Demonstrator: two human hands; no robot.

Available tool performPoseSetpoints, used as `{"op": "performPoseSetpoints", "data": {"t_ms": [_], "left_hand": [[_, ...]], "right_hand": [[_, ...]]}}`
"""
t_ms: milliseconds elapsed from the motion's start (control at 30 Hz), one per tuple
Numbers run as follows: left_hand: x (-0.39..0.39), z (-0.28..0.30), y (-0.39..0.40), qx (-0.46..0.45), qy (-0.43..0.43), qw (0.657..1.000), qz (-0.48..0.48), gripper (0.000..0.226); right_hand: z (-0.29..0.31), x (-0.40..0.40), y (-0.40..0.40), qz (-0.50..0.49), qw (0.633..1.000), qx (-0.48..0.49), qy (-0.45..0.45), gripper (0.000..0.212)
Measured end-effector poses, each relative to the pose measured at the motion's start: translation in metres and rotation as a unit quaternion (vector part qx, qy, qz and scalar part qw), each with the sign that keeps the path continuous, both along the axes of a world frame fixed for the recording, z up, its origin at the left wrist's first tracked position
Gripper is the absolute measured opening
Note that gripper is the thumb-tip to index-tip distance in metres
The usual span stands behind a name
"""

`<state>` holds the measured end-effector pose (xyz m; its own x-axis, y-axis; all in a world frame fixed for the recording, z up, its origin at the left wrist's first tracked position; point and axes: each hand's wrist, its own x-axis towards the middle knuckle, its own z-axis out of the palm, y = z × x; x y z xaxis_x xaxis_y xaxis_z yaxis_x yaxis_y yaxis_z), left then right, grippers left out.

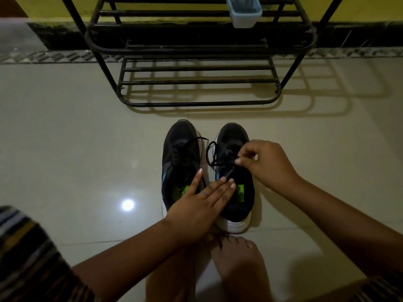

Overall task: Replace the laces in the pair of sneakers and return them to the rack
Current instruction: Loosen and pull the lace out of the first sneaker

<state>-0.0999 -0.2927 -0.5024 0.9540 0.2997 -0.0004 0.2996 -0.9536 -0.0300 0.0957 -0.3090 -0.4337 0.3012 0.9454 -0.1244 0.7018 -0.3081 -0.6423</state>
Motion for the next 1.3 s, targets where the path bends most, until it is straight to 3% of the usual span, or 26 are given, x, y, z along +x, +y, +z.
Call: {"op": "performPoseSetpoints", "data": {"t_ms": [33, 100, 133, 200, 300, 367, 433, 533, 633, 767, 1300], "left_hand": [[0.000, 0.000, 0.000, -0.006, -0.002, 1.000, 0.001, 0.062], [-0.001, 0.000, 0.000, -0.020, -0.002, 1.000, 0.004, 0.062], [-0.001, -0.001, 0.000, -0.026, 0.000, 1.000, 0.004, 0.062], [-0.002, -0.002, 0.000, -0.037, 0.001, 0.999, 0.005, 0.062], [-0.002, -0.003, 0.000, -0.043, 0.000, 0.999, 0.008, 0.062], [-0.002, -0.002, 0.000, -0.042, 0.002, 0.999, 0.013, 0.061], [-0.002, -0.001, 0.000, -0.033, 0.006, 0.999, 0.017, 0.062], [-0.003, -0.001, -0.002, -0.009, 0.016, 1.000, 0.022, 0.064], [-0.003, 0.000, -0.004, 0.005, 0.017, 0.999, 0.027, 0.079], [-0.004, 0.001, -0.005, 0.002, 0.021, 0.999, 0.035, 0.094], [-0.002, 0.008, -0.008, 0.001, -0.011, 0.998, 0.062, 0.093]], "right_hand": [[0.009, -0.001, 0.002, -0.048, 0.992, -0.005, 0.119, 0.007], [0.029, -0.003, 0.006, -0.127, 0.924, 0.007, 0.361, 0.007], [0.037, -0.002, 0.008, -0.148, 0.892, 0.027, 0.426, 0.006], [0.046, 0.001, 0.011, -0.152, 0.883, 0.057, 0.441, 0.003], [0.035, 0.002, 0.013, -0.118, 0.933, 0.050, 0.336, 0.011], [0.020, 0.005, 0.009, -0.076, 0.978, 0.024, 0.194, 0.011], [0.007, 0.010, 0.004, -0.005, 1.000, 0.002, 0.015, 0.009], [-0.006, 0.007, -0.005, 0.096, 0.980, -0.043, -0.170, 0.017], [-0.011, 0.000, -0.008, 0.143, 0.953, -0.061, -0.261, 0.030], [-0.014, -0.004, -0.006, 0.157, 0.937, -0.055, -0.307, 0.031], [-0.025, -0.004, -0.006, 0.149, 0.946, -0.035, -0.287, 0.019]]}}
